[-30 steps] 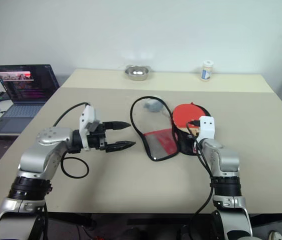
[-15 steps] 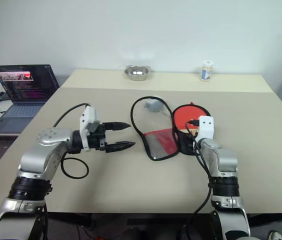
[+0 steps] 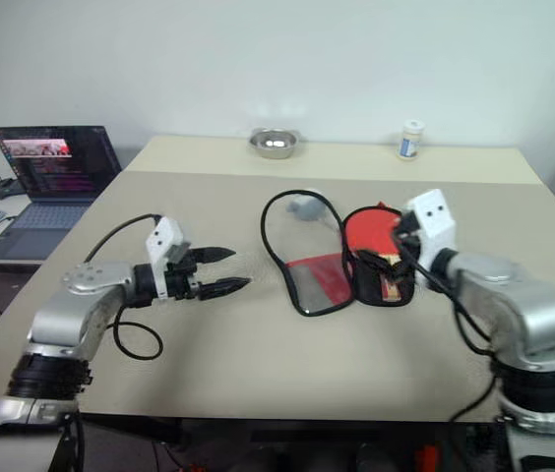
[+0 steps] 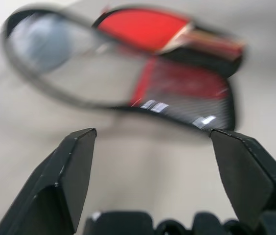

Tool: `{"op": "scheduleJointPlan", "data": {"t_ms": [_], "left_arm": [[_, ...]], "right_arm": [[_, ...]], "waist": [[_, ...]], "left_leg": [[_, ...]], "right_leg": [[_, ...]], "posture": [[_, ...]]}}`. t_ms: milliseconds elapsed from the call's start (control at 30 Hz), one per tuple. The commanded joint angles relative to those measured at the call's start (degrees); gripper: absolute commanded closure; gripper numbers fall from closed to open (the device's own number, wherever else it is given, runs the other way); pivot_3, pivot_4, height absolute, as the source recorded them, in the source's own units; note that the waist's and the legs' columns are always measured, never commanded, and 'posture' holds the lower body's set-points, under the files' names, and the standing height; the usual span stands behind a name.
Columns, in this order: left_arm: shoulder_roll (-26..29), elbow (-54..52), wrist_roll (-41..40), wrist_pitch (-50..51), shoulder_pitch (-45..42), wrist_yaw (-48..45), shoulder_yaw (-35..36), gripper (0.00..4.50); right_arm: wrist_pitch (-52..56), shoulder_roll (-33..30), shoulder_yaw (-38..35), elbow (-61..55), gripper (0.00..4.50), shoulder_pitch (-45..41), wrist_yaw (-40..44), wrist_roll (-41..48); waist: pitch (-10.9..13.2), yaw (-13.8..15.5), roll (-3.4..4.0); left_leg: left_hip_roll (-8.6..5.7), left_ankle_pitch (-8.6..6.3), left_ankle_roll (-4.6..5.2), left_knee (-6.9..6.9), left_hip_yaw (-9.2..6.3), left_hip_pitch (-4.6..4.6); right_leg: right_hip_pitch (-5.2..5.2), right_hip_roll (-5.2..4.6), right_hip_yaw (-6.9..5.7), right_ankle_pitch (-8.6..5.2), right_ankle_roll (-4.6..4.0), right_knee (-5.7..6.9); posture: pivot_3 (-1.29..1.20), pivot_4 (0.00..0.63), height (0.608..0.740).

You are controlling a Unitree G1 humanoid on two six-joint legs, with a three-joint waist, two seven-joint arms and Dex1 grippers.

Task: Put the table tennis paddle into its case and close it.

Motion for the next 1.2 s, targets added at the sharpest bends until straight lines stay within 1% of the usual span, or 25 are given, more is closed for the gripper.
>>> {"op": "scheduleJointPlan", "data": {"t_ms": [33, 133, 200, 267, 300, 367, 433, 533, 633, 667, 767, 867, 933, 1033, 1133, 1200], "left_arm": [[-0.35, 5.97, 4.38, -4.80, -3.94, 2.13, -0.95, 1.75], [-1.76, 12.80, 8.13, -7.69, -7.17, 4.62, -2.54, 2.92], [-3.43, 16.81, 9.37, -9.19, -9.26, 5.55, -3.15, 3.65], [-6.75, 21.68, 10.13, -10.14, -12.24, 6.80, -3.82, 4.37], [-8.03, 23.55, 10.48, -10.59, -13.36, 7.24, -3.93, 4.47], [-10.54, 26.97, 10.81, -11.36, -15.58, 6.69, -4.30, 4.47], [-14.32, 29.24, 9.65, -11.71, -19.15, 6.43, -3.70, 4.47], [-17.98, 30.14, 8.67, -12.36, -23.21, 5.61, -2.94, 4.47], [-23.61, 29.30, 6.00, -11.49, -29.48, 4.93, -1.82, 4.47], [-26.36, 30.14, 5.59, -12.67, -32.72, 5.69, -1.47, 4.47], [-31.56, 35.44, 6.22, -16.65, -38.87, 7.42, -1.05, 4.47], [-34.48, 42.56, 8.21, -20.96, -42.06, 9.74, -1.18, 4.47], [-37.10, 48.13, 9.45, -23.50, -43.96, 13.20, -1.31, 4.47], [-38.63, 52.70, 11.91, -27.14, -44.78, 15.95, -2.08, 4.47], [-37.13, 52.15, 11.91, -28.93, -43.73, 12.46, -1.48, 4.47], [-35.05, 49.69, 11.49, -29.79, -41.65, 7.88, -1.65, 4.47]], "right_arm": [[-6.41, -4.89, -1.39, -2.92, 0.00, 1.37, 9.21, 2.91], [-6.81, -9.29, -3.02, -4.52, 0.00, 3.44, 14.84, 6.69], [-6.80, -10.36, -4.03, -5.03, 0.00, 4.08, 15.57, 8.41], [-6.88, -10.74, -4.48, -5.12, 0.00, 4.39, 15.22, 9.14], [-6.89, -10.87, -4.60, -5.17, 0.00, 4.51, 15.10, 9.40], [-7.08, -11.16, -4.50, -5.27, 0.00, 4.71, 14.71, 9.57], [-7.64, -12.01, -4.35, -5.51, 0.00, 5.13, 14.36, 9.08], [-7.58, -12.89, -5.11, -5.77, 0.00, 5.38, 14.11, 9.93], [-5.58, -14.06, -7.51, -5.37, 0.00, 5.92, 13.78, 11.74], [-5.11, -14.34, -8.47, -4.86, 0.00, 5.89, 13.07, 11.93], [-4.85, -14.89, -9.79, -3.72, 0.00, 5.27, 11.58, 12.42], [-5.29, -15.74, -9.61, -2.47, 0.00, 5.07, 11.11, 11.81], [-5.36, -16.51, -9.29, -1.21, 0.00, 5.07, 10.44, 10.84], [-5.09, -17.22, -8.70, 0.58, 0.00, 5.33, 9.18, 10.06], [-7.51, -17.35, -6.05, 3.39, 0.00, 6.56, 8.99, 7.00], [-9.14, -15.62, -3.25, 8.24, 0.00, 5.34, 7.04, 3.69]], "waist": [[0.00, -0.03, -0.01], [0.01, -0.07, -0.03], [0.02, -0.07, -0.04], [0.03, 0.02, -0.06], [0.04, 0.13, -0.08], [0.07, 0.21, -0.14], [0.09, 0.37, -0.18], [0.19, 0.60, -0.34], [0.21, 0.84, -0.37], [0.22, 1.01, -0.40], [0.23, 1.35, -0.42], [0.22, 0.95, -0.40], [0.21, 0.70, -0.38], [0.25, 0.70, -0.43], [0.26, 0.49, -0.44], [0.25, 0.12, -0.42]], "left_leg": [[0.03, 0.00, 0.00, 0.01, 0.02, 0.01], [0.05, 0.00, 0.00, 0.02, 0.04, 0.01], [0.04, 0.00, 0.00, 0.03, 0.03, 0.00], [0.03, 0.00, 0.00, 0.04, 0.04, 0.00], [0.02, 0.00, 0.00, 0.05, 0.02, -0.01], [0.01, 0.00, 0.00, 0.09, 0.01, -0.01], [-0.01, 0.00, 0.00, 0.11, 0.01, -0.02], [-0.04, 0.00, 0.00, 0.14, -0.02, -0.12], [-0.07, 0.00, 0.00, 0.14, -0.03, -0.20], [-0.07, 0.00, 0.00, 0.14, -0.03, -0.23], [-0.13, 0.00, 0.00, 0.17, -0.10, -0.38], [-0.16, -0.02, 0.03, 0.14, -0.01, -0.37], [-0.13, -0.03, 0.04, 0.11, 0.12, -0.25], [-0.05, -0.02, 0.04, 0.11, 0.06, -0.25], [-0.05, -0.01, 0.03, 0.12, 0.12, -0.34], [-0.06, -0.01, 0.03, 0.12, 0.14, -0.34]], "right_leg": [[0.01, -0.01, 0.02, 0.00, 0.00, -0.01], [0.02, -0.02, 0.04, 0.02, -0.02, -0.01], [0.04, -0.04, 0.04, 0.10, -0.14, -0.02], [0.04, -0.06, 0.03, 0.16, -0.23, -0.01], [0.05, -0.08, 0.03, 0.16, -0.23, -0.01], [0.09, -0.09, 0.02, 0.16, -0.21, -0.02], [0.09, -0.09, 0.01, 0.17, -0.20, -0.03], [0.08, -0.10, -0.02, 0.19, -0.19, -0.07], [0.04, -0.10, -0.03, 0.20, -0.17, -0.12], [0.03, -0.10, -0.04, 0.21, -0.17, -0.13], [-0.03, -0.08, -0.12, 0.23, -0.12, -0.19], [-0.04, -0.07, -0.09, 0.24, -0.09, -0.24], [-0.06, -0.08, -0.04, 0.24, -0.09, -0.20], [-0.09, -0.05, -0.09, 0.24, -0.08, -0.11], [-0.25, -0.03, -0.04, 0.24, -0.09, 0.01], [-0.24, -0.03, -0.04, 0.24, -0.09, 0.00]], "posture": [[0.00, 0.150, 0.740], [0.00, 0.150, 0.740], [0.00, 0.150, 0.740], [0.00, 0.150, 0.740], [0.00, 0.150, 0.740], [0.00, 0.150, 0.740], [0.00, 0.150, 0.740], [0.00, 0.150, 0.740], [0.00, 0.150, 0.740], [0.00, 0.150, 0.740], [0.00, 0.150, 0.740], [0.00, 0.150, 0.740], [0.00, 0.150, 0.740], [0.00, 0.150, 0.740], [0.00, 0.150, 0.740], [0.00, 0.150, 0.740]]}}
